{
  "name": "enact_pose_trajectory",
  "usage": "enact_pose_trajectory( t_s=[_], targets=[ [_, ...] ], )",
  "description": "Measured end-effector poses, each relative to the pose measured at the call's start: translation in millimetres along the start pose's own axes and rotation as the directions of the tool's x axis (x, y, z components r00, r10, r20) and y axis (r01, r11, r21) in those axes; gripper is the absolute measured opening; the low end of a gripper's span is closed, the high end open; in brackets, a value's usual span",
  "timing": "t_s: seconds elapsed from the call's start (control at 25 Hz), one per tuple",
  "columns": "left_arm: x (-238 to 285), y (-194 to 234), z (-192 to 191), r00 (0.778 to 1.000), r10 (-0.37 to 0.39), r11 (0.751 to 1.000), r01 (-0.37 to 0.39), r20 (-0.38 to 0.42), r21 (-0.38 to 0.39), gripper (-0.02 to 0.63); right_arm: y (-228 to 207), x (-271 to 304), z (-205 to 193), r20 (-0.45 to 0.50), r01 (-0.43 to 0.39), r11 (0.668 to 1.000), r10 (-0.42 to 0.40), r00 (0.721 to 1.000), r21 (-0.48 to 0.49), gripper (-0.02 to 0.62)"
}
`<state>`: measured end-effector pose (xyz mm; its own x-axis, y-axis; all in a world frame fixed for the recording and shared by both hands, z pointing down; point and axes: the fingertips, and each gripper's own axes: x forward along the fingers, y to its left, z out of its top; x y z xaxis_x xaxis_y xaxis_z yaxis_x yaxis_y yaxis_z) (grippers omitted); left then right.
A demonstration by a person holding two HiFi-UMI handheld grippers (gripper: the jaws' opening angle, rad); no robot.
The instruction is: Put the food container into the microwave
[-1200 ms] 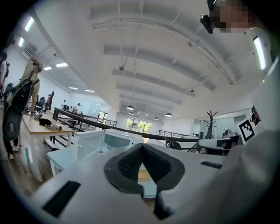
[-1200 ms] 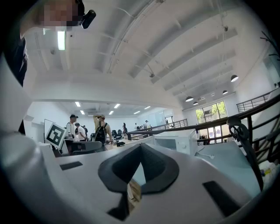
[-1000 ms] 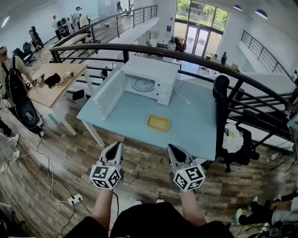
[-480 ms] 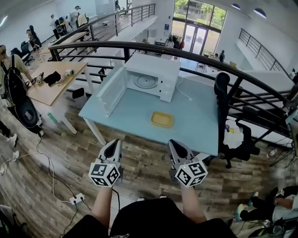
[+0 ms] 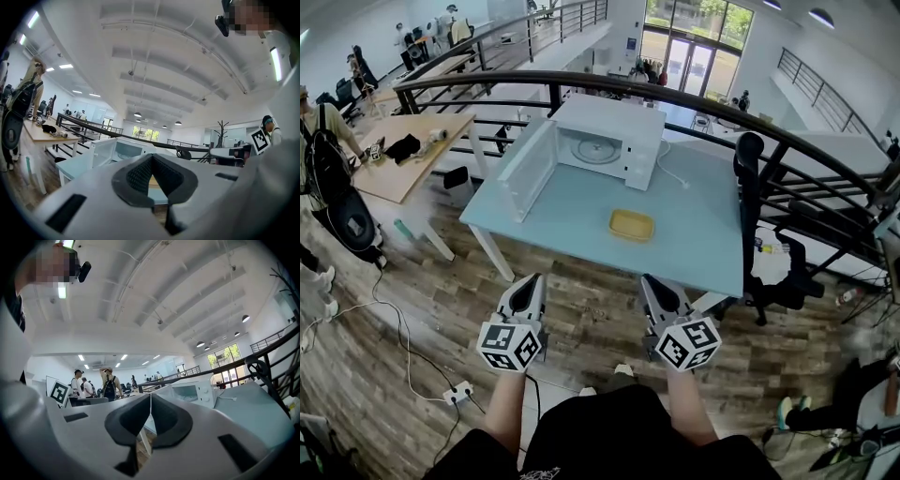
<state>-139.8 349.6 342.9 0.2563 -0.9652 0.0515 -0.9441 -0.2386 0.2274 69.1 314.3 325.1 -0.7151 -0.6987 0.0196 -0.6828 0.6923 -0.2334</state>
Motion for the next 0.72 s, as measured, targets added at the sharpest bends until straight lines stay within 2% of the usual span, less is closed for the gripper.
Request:
enact_pose_trajectory(
  t_s=[0.32,0.48,0.72],
  targets=[
    [21,-4,-7,1.000,-0.009,1.000,0.009,-0.007,0.030,0.008,-22,12,-4,0.009,0.012,0.999,-0.012,1.000,0.035,0.008],
    [50,7,-14,0.999,0.014,0.999,-0.013,-0.032,0.042,0.008,-48,38,-8,0.001,0.003,0.998,-0.003,1.000,0.068,0.006],
    [104,21,-14,0.999,0.022,0.999,-0.021,-0.034,0.037,0.008,-92,89,-14,-0.040,-0.018,0.997,0.021,0.999,0.069,0.007]
  ],
)
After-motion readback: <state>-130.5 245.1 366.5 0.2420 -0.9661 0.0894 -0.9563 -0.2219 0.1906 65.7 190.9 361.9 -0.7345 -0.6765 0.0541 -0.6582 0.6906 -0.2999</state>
